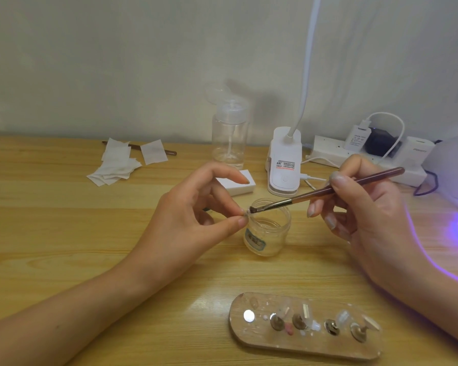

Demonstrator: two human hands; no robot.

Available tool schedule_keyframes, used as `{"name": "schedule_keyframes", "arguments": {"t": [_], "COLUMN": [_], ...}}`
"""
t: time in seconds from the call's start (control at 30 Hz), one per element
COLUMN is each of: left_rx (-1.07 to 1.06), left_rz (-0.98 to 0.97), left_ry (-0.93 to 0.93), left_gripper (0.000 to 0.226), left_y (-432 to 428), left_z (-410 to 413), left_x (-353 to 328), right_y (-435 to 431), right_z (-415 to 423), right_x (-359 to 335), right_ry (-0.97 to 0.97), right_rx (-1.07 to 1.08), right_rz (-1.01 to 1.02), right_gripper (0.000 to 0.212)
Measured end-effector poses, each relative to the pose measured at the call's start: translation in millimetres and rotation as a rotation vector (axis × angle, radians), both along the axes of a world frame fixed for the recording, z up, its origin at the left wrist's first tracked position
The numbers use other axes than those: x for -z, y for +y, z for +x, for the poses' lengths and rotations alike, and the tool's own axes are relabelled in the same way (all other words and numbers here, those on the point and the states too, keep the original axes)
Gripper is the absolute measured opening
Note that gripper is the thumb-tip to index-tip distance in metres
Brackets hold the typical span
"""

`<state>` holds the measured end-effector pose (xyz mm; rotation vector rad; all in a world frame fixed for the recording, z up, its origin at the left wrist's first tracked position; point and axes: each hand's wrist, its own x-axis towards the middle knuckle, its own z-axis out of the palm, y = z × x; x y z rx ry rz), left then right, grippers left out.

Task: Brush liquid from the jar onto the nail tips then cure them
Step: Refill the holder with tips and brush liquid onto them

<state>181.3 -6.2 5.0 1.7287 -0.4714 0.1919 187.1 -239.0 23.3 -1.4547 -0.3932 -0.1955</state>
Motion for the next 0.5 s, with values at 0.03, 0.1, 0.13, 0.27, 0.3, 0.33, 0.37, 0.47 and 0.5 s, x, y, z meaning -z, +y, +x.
{"name": "schedule_keyframes", "arguments": {"t": [0.03, 0.1, 0.13, 0.27, 0.3, 0.33, 0.37, 0.47, 0.5], "left_rx": [-0.002, -0.006, -0.005, -0.008, -0.010, -0.011, -0.010, -0.011, -0.011], "left_rz": [0.001, 0.006, 0.009, 0.018, 0.018, 0.017, 0.015, 0.018, 0.019], "left_ry": [-0.001, -0.002, -0.003, -0.007, -0.008, -0.008, -0.007, -0.003, -0.003], "left_gripper": [0.044, 0.044, 0.044, 0.040, 0.039, 0.039, 0.040, 0.043, 0.043], "left_y": [-0.3, -0.2, -0.2, 0.1, 0.0, -0.2, -0.4, -0.1, 0.0], "left_z": [0.0, -0.2, -0.4, -0.8, -0.9, -1.1, -0.9, -0.5, -0.6], "left_x": [0.0, 0.0, 0.0, -0.1, -0.3, -0.6, -0.8, -1.0, -1.0], "right_y": [-0.9, -2.7, -3.1, -1.8, -0.6, 0.4, 0.8, -0.3, -1.4], "right_z": [0.1, 0.5, 0.7, -1.2, -2.1, -2.8, -3.3, -2.0, -1.1], "right_x": [0.4, 0.5, 0.1, -0.7, -0.6, -0.5, -0.2, 0.9, 1.5], "right_ry": [0.005, 0.013, 0.012, -0.047, -0.070, -0.085, -0.091, -0.085, -0.081], "right_rx": [0.021, 0.064, 0.076, 0.029, 0.006, -0.010, -0.013, 0.035, 0.054], "right_rz": [-0.014, -0.028, -0.020, 0.037, 0.031, 0.020, 0.009, -0.021, -0.026], "right_gripper": [0.022, 0.022, 0.022, 0.023, 0.022, 0.021, 0.021, 0.021, 0.022]}}
